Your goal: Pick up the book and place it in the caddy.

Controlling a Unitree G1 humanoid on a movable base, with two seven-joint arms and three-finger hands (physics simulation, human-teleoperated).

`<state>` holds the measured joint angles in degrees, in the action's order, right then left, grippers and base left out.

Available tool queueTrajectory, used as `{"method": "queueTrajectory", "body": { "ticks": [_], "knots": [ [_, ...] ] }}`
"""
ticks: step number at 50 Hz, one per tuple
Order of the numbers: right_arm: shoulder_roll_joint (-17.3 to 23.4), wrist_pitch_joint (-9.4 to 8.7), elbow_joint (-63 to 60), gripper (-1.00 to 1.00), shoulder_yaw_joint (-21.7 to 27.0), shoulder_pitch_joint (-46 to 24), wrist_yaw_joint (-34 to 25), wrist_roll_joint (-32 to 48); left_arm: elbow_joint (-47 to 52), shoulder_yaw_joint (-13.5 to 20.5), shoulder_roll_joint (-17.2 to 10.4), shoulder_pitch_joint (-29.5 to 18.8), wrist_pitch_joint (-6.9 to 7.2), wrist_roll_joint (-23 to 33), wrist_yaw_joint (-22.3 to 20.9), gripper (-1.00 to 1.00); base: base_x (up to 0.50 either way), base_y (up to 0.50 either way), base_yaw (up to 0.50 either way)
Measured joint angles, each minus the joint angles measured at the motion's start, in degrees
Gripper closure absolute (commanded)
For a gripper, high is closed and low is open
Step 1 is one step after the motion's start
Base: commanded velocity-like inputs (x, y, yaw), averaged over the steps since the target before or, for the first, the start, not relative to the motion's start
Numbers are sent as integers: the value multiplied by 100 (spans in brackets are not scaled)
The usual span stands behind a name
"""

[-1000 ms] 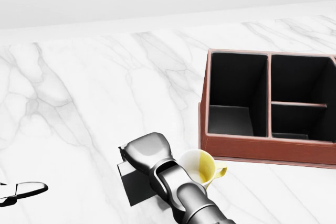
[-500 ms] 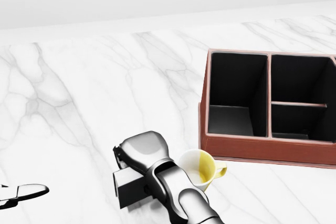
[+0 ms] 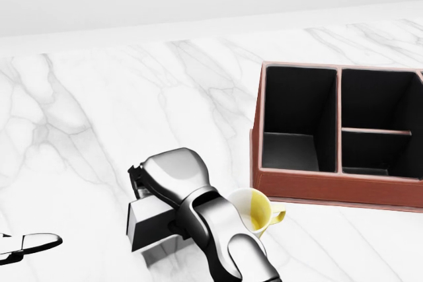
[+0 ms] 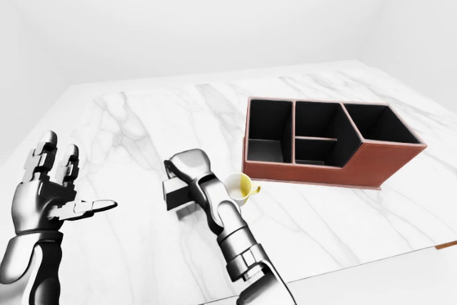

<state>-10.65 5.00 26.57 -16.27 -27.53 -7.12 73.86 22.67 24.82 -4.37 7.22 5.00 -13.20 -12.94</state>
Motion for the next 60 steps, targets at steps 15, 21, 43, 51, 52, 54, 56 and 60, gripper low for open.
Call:
{"method": "queueTrajectory", "body": {
  "ticks": [15, 21, 43, 51, 52, 54, 56, 60],
  "knots": [
    [-43, -79, -1529, 100, 58, 3, -958, -208, 31, -14, -2, -11, 0, -8, -10, -100, 0, 0, 0],
    [-42, -231, -2069, 100, 136, -145, -1324, -325, 51, -36, -3, -23, 0, -5, -4, -100, 0, 0, 0],
    [394, -1000, -3603, 100, 751, -1236, -2616, -845, 68, -174, -28, -122, 0, 54, 57, -100, 0, 0, 0],
    [825, -1000, -3932, 100, 1027, -1553, -2964, -1028, 37, -262, -38, -176, 0, 95, 93, -100, 0, 0, 0],
    [883, -1000, -3971, 100, 1063, -1584, -3003, -1053, 31, -275, -39, -183, 0, 100, 98, -100, 0, 0, 0],
    [999, -1000, -4045, 100, 1132, -1643, -3072, -1103, 18, -301, -41, -199, 0, 110, 109, -100, 0, 0, 0],
    [1119, -1000, -4118, 100, 1200, -1697, -3144, -1147, 6, -329, -43, -215, 0, 121, 121, -100, 0, 0, 0],
    [1340, -1000, -4255, 100, 1327, -1786, -3284, -1214, -13, -385, -46, -241, 0, 140, 144, -100, 0, 0, 0]
  ]
}}
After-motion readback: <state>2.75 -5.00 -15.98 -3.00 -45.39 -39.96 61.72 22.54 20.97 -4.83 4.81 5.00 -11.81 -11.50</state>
